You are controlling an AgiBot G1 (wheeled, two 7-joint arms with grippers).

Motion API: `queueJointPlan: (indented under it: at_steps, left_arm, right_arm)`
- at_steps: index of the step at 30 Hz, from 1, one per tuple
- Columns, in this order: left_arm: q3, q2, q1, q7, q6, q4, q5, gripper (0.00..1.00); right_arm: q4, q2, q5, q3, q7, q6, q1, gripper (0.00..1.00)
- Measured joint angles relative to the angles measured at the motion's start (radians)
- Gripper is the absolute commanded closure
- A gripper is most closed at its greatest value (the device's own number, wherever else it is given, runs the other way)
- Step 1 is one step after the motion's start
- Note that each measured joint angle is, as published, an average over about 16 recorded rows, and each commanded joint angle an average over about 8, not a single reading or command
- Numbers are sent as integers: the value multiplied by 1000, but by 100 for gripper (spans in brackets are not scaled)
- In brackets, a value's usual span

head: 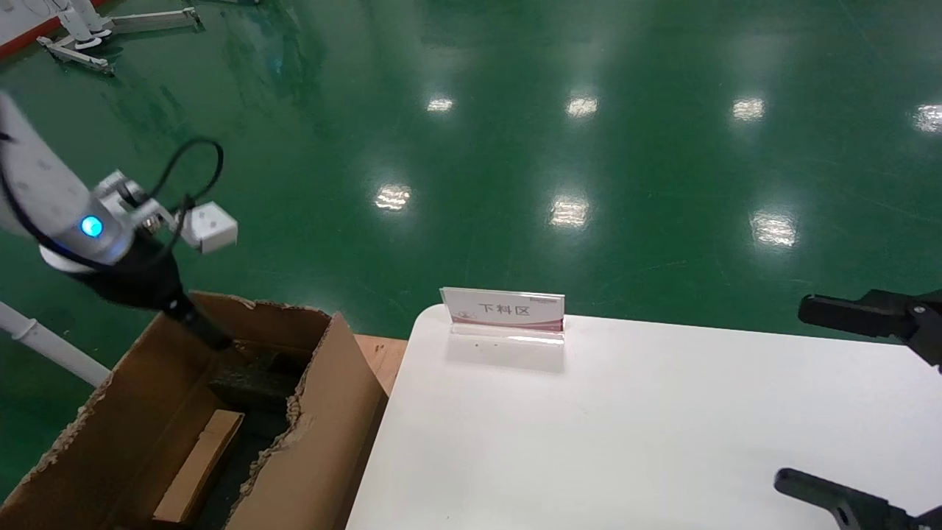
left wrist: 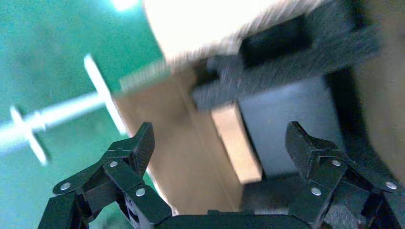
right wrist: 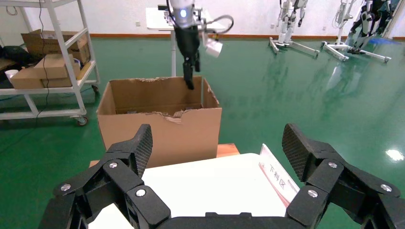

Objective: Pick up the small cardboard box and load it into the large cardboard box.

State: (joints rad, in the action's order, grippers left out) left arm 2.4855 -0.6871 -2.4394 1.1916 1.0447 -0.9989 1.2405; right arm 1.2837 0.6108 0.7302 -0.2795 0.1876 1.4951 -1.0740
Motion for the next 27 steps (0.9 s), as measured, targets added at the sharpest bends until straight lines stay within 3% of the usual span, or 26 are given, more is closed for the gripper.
queueJointPlan:
  at_steps: [6,12,27]
  left_arm:
    - [-66,127,-116,-175,-42,-113,-37,0]
    - [-113,199,-169,-278,-61,-175,-62,0]
    - [-253,157,-58,-309,-20,-165,-68,0]
  right_arm:
    - [0,0,0,0,0,0,0,0]
    - [0,0,0,0,0,0,0,0]
    - [0,0,0,0,0,0,0,0]
